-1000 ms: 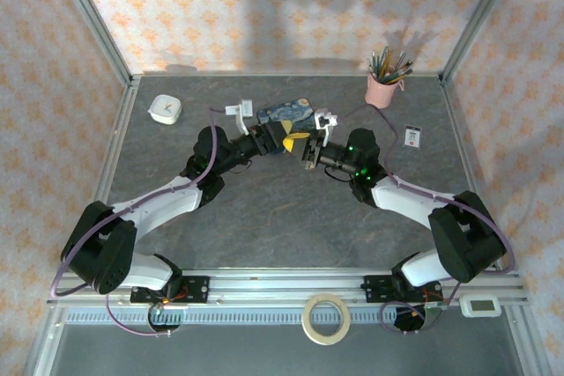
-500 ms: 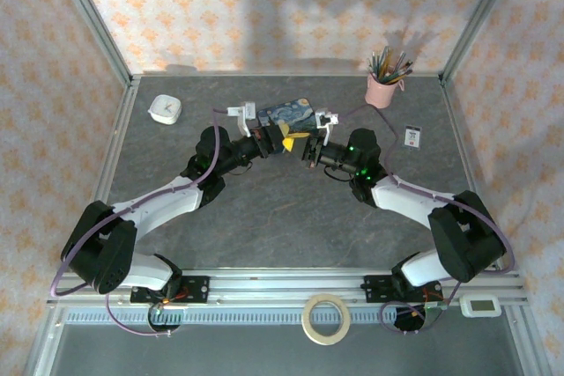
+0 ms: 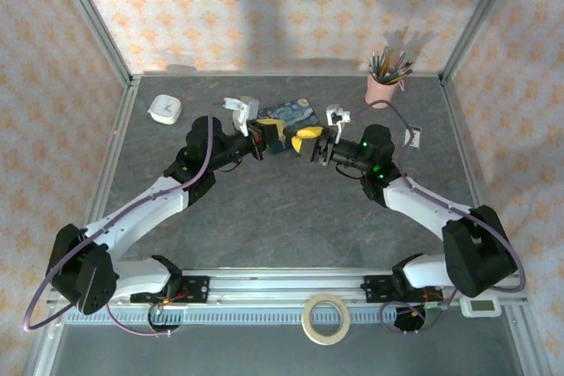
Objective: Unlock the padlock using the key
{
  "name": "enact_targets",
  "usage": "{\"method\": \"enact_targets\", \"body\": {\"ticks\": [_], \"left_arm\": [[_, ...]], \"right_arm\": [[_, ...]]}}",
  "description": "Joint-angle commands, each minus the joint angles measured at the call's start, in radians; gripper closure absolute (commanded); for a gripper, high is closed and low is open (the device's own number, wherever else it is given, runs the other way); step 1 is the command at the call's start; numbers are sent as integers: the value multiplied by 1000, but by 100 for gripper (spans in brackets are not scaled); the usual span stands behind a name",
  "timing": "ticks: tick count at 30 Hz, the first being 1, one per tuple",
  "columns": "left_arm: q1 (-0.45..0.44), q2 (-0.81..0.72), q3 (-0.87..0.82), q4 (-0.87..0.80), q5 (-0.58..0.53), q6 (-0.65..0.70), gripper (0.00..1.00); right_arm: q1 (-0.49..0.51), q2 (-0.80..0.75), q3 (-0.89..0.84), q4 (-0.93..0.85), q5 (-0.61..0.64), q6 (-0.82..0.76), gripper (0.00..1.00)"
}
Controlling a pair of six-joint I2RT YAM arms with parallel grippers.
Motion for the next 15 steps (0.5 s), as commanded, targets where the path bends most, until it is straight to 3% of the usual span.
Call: {"method": "enact_targets", "body": {"ticks": [1, 5, 10, 15], "left_arm": [[-4, -23, 10, -91, -24, 102, 100], [-4, -26, 0, -57, 0, 67, 100], [-7, -22, -10, 9, 47, 7, 100], [-8, -23, -17, 52, 92, -33, 100]], "right_arm": [[-1, 14, 19, 51, -58, 24, 55], [17, 56, 17, 161, -83, 96, 55], [41, 105, 34, 217, -73, 119, 48], [41, 163, 45, 285, -34, 171, 50]]}}
